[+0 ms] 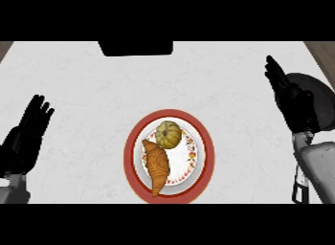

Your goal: Pick the squash from the plate and place it in the pan

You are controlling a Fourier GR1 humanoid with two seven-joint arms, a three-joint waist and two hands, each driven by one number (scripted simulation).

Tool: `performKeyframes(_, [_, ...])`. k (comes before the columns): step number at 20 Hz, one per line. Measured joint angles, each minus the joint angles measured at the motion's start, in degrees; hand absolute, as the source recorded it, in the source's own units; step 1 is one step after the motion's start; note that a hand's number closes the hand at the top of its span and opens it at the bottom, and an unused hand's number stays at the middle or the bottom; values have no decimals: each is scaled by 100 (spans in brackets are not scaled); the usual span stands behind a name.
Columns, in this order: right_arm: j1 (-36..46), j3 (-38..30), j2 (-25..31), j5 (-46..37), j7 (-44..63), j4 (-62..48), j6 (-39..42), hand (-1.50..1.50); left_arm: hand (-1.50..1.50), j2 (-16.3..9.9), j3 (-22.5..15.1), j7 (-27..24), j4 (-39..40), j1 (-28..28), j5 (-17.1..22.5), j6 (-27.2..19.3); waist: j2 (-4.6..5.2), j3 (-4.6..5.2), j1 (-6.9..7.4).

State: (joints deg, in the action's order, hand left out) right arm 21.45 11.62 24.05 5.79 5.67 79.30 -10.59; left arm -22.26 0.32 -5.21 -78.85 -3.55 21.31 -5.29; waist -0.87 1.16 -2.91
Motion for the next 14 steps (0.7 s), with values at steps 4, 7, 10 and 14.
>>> performKeyframes(4, [651, 528, -253, -158, 374, 90, 353, 150, 0, 46, -135, 228, -114, -348, -120, -113, 65, -71, 284])
performKeyframes(7, [1407, 1135, -407, -444, 743, -12, 790, 150, 0, 67, -293, 400, -178, -590, -209, -133, 101, -74, 563])
performKeyframes(10, [1998, 1693, -274, -1198, 1069, 4, 929, 150, 0, 158, -393, 640, -252, -679, -245, -261, 73, -87, 525])
performKeyframes(14, [2334, 2169, 12, -1725, 1526, 424, 1435, -150, 0, 232, -459, 997, -502, -715, -323, -528, 41, -102, 384])
